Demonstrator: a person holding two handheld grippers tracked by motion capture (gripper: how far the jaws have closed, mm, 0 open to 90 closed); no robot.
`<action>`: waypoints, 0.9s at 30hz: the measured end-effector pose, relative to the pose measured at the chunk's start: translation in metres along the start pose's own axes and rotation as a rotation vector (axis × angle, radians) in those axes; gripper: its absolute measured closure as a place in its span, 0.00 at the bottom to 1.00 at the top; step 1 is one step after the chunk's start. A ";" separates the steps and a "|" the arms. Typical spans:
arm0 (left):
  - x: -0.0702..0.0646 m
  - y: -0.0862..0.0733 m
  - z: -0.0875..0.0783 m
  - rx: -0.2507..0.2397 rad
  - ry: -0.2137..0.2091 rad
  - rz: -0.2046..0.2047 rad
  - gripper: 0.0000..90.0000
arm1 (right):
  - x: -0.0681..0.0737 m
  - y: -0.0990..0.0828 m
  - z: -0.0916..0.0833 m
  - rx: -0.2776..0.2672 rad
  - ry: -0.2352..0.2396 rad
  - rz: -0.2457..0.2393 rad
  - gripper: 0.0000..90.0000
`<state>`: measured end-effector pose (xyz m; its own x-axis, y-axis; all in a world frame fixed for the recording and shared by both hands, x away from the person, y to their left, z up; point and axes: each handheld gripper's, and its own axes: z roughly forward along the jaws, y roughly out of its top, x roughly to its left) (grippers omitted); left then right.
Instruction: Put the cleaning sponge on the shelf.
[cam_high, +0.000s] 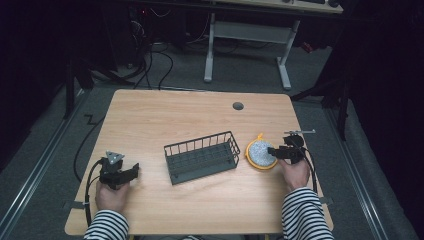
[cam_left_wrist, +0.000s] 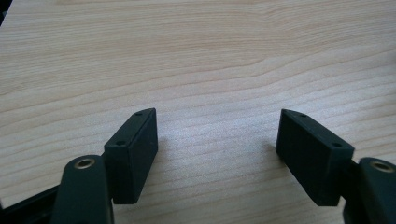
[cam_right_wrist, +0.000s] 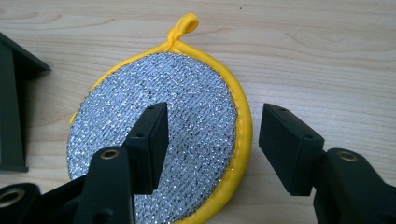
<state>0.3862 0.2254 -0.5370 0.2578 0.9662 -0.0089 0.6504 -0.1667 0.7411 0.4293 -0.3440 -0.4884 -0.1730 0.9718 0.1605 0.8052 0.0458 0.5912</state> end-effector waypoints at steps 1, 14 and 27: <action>0.000 0.000 0.000 0.000 0.000 0.000 0.33 | 0.000 0.000 0.002 0.009 -0.001 0.006 0.48; 0.000 0.000 0.000 0.000 0.000 0.000 0.33 | -0.005 -0.004 0.013 0.052 0.050 0.043 0.64; 0.000 0.000 0.000 0.000 0.000 0.000 0.33 | -0.002 -0.002 0.009 0.032 0.072 -0.006 0.89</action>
<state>0.3861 0.2254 -0.5370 0.2578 0.9662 -0.0088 0.6503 -0.1668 0.7411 0.4326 -0.3443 -0.4971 -0.2169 0.9524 0.2142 0.8215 0.0596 0.5670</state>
